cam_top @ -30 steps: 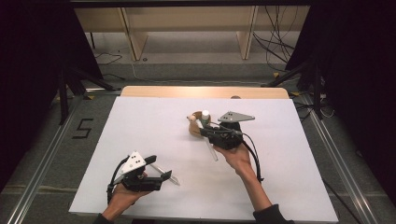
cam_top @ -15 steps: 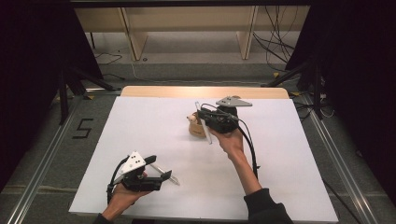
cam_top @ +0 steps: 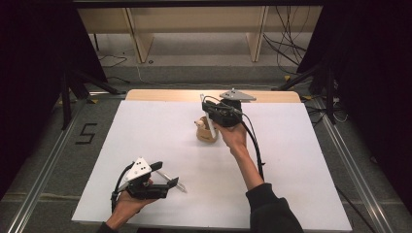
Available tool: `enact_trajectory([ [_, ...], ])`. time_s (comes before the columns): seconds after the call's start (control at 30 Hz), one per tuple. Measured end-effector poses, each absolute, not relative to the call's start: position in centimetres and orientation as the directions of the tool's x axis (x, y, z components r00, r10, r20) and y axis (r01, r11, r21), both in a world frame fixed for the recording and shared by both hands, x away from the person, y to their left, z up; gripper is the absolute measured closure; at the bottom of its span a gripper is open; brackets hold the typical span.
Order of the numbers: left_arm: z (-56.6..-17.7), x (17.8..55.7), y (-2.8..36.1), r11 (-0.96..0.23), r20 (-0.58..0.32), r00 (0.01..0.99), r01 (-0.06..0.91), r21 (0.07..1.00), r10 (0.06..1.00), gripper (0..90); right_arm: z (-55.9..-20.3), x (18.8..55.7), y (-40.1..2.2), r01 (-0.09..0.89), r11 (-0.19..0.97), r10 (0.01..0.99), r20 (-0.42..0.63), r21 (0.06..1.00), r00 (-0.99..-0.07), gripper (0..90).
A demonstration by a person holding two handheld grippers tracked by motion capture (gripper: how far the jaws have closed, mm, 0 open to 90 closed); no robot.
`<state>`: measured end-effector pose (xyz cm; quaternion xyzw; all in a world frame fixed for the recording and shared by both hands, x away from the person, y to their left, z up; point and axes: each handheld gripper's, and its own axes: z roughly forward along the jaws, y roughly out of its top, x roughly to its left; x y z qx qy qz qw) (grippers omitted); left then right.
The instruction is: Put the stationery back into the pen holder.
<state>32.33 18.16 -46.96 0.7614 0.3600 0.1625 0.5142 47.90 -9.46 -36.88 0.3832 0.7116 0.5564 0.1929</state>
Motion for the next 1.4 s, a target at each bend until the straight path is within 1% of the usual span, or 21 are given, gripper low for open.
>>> enact_trajectory([
  [0.4, -46.9, 32.3, 18.2, -0.214, -0.119, 0.69, 0.377, 0.901, 0.714, 15.6, -36.5, 49.4, -8.4, 0.317, 0.079, 0.788, 0.135, 0.945, -0.6, 78.9],
  [0.73, -46.9, 32.3, 18.1, -0.213, -0.12, 0.69, 0.377, 0.901, 0.713, 15.6, -37.3, 50.6, -7.7, 0.325, 0.101, 0.81, 0.112, 0.94, -0.576, 78.8],
  [1.03, -46.9, 32.3, 18.2, -0.213, -0.12, 0.691, 0.376, 0.902, 0.713, 15.6, -37.9, 51.6, -7.4, 0.334, 0.089, 0.825, 0.118, 0.938, -0.553, 78.8],
  [1.4, -46.8, 32.2, 18.2, -0.214, -0.119, 0.692, 0.375, 0.902, 0.712, 15.6, -38.5, 52.3, -6.9, 0.333, 0.1, 0.841, 0.099, 0.938, -0.531, 78.8],
])
